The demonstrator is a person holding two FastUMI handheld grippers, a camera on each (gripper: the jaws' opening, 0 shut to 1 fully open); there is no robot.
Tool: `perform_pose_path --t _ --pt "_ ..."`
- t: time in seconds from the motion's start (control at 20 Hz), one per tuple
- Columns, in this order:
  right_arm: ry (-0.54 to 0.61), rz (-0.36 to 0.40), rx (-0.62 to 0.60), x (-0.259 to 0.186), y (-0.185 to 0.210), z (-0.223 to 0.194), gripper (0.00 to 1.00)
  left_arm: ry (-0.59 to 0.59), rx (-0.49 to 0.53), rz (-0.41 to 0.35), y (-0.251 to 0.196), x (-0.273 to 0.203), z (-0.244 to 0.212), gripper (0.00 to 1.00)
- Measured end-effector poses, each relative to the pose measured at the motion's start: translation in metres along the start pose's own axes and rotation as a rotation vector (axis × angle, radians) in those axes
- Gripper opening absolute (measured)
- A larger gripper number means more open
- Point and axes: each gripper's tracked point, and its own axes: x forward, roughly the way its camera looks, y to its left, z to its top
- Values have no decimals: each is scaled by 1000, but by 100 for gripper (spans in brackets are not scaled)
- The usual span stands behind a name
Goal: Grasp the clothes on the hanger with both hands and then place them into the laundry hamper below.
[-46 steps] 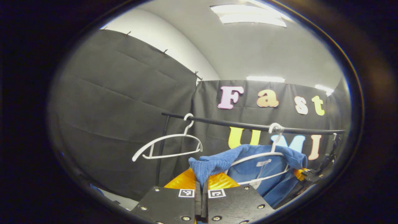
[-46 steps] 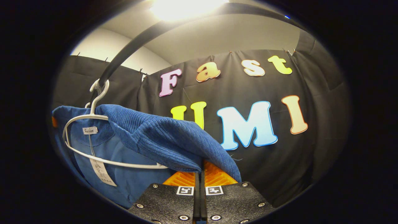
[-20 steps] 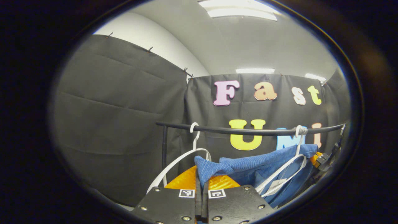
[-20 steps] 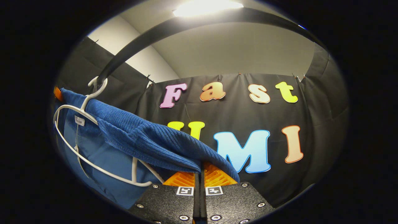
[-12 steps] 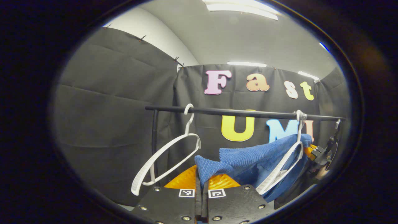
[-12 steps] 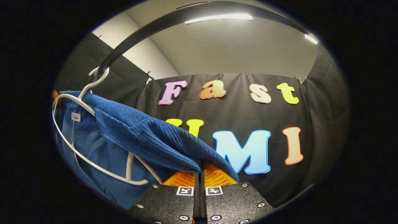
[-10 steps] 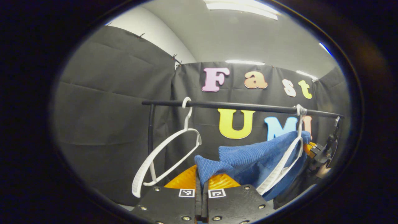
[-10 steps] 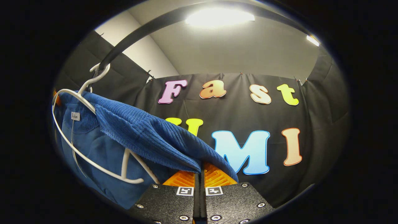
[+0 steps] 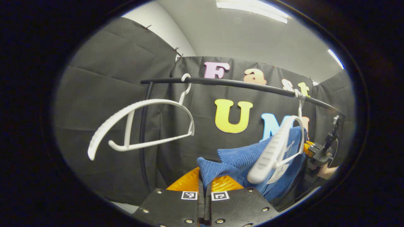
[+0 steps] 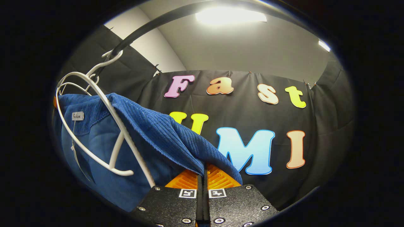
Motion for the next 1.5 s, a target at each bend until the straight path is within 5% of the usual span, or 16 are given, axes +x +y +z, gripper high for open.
perform_pose_path --t 0.15,0.2,0.65,1.05,1.3,1.5 --pt "118 6 94 -10 2 -40 0 36 -33 8 -5 -5 -26 0" --pt "142 3 97 -13 -1 -50 0 43 -45 12 -9 -8 -32 7" --pt "176 27 88 -71 -10 -55 0 42 -41 50 -33 -83 -43 1" --pt "151 34 148 -127 -19 -9 0 -43 -180 82 -45 -156 -9 0" --pt "145 3 159 -178 -17 32 0 -21 -96 75 -39 -206 1 1" --pt "211 -89 214 -226 -6 48 0 13 -131 -13 -33 -219 5 1"
